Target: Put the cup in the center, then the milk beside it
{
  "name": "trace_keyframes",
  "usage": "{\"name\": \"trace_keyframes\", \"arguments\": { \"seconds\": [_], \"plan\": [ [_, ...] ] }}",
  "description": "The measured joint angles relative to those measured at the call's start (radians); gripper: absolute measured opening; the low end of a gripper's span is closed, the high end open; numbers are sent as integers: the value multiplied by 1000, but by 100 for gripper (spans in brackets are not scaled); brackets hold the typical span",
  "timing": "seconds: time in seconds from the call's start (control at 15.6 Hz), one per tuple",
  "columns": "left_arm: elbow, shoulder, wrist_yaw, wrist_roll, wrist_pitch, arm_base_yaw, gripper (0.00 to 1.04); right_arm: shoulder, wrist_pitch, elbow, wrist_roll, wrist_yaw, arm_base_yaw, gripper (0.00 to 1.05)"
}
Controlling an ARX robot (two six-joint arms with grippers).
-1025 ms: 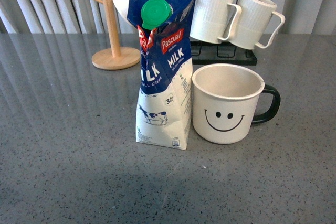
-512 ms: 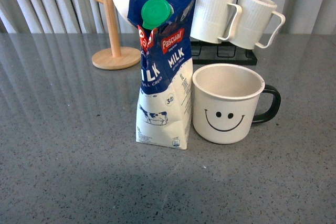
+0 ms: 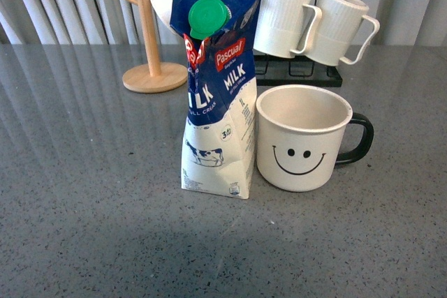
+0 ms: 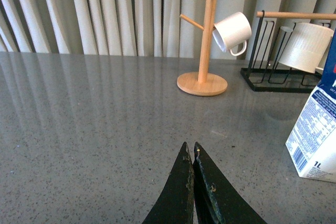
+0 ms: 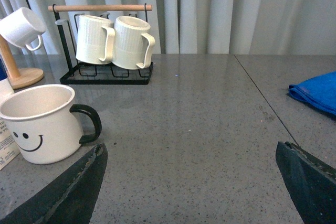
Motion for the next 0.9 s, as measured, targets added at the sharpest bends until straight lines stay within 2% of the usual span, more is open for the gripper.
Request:
{"name": "trace_keyframes", "arguments": {
  "seconds": [0.06,0.13,0.19,0.7,0.9],
  "plan": [
    [0,-14,0,0,-9,0,1,0,0,0,0,0,0,98],
    [1,-103,0,0,-148,0,1,0,0,0,0,0,0,98],
    [1,-177,0,0,-180,0,1,0,0,0,0,0,0,98],
    [1,-175,0,0,-186,1,1,0,0,0,0,0,0,98],
    [1,-175,0,0,-187,1,34,0,0,0,0,0,0,98]
  ]
}}
